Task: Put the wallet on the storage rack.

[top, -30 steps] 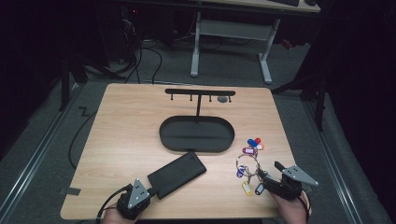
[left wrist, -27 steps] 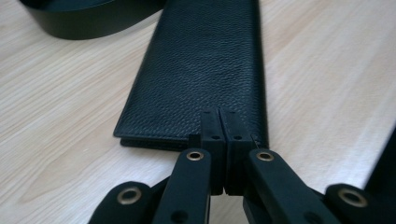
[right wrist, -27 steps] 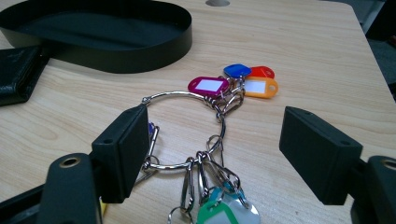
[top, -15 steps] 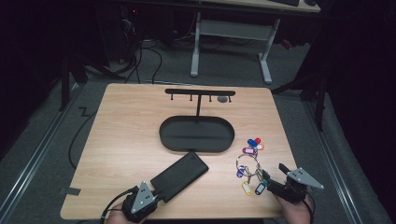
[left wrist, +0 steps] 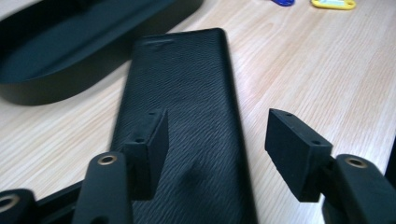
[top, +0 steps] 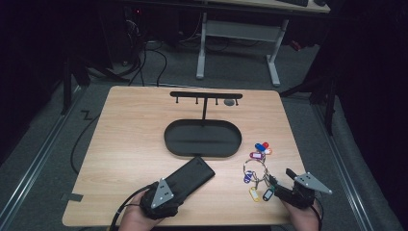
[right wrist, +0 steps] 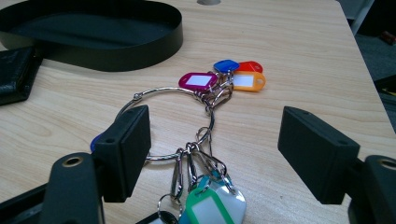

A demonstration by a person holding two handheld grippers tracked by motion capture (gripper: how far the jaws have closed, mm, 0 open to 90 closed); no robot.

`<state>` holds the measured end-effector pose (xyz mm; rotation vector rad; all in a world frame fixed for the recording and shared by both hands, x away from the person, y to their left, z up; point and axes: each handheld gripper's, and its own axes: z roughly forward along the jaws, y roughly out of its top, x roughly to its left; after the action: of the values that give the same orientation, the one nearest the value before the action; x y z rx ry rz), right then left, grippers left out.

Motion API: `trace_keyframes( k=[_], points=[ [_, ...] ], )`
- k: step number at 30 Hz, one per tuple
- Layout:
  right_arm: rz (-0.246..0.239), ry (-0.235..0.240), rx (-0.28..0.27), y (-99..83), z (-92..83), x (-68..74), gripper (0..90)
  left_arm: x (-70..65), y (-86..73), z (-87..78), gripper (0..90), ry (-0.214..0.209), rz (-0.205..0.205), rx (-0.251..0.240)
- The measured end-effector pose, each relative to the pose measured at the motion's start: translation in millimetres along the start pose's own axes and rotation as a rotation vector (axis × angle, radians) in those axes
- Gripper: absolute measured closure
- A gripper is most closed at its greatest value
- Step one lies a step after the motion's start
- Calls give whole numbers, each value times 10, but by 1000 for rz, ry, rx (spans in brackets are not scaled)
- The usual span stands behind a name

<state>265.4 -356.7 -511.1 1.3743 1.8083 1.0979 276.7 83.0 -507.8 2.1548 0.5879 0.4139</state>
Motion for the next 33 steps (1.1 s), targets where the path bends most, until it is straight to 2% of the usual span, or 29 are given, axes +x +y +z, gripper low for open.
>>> trace_keyframes(
  k=[4, 5, 6, 8, 9, 11, 17, 20, 21, 22, 29, 30, 32, 33],
  points=[
    [-2, 2, -3, -1, -9, 0, 258, -53, 25, 110, 398, 2, 17, 17],
    [-4, 1, -5, -2, -10, -4, 258, -81, 14, 127, 400, 3, 34, 17],
    [2, 3, -4, -12, -13, -16, 258, -119, -4, 138, 415, 13, 79, 40],
    [4, 2, -3, -17, -14, -22, 258, -121, -17, 135, 408, 15, 89, 50],
    [7, 2, 3, -27, -15, -28, 258, -108, -53, 129, 409, 17, 97, 72],
    [8, 0, 2, -30, -14, -30, 259, -108, -74, 127, 410, 27, 110, 75],
    [9, 1, 8, -30, -5, -6, 259, -135, -135, 103, 399, 70, 162, 83],
    [8, 2, 9, -27, -1, 10, 259, -203, -166, 123, 399, 120, 230, 81],
    [7, 4, 9, -26, 5, 11, 259, -206, -169, 127, 404, 123, 220, 77],
    [7, 8, 10, -25, 17, 17, 261, -205, -180, 124, 460, 146, 228, 73],
    [0, 16, 15, -26, 30, 22, 264, -179, -170, 101, 539, 119, 216, 65],
    [3, 18, 15, -26, 22, 16, 264, -181, -168, 97, 589, 117, 215, 64],
    [5, 21, 10, -27, 16, 9, 266, -191, -165, 87, 613, 121, 215, 60],
    [5, 21, 9, -28, 10, 6, 267, -206, -155, 83, 665, 125, 220, 62]
  ],
)
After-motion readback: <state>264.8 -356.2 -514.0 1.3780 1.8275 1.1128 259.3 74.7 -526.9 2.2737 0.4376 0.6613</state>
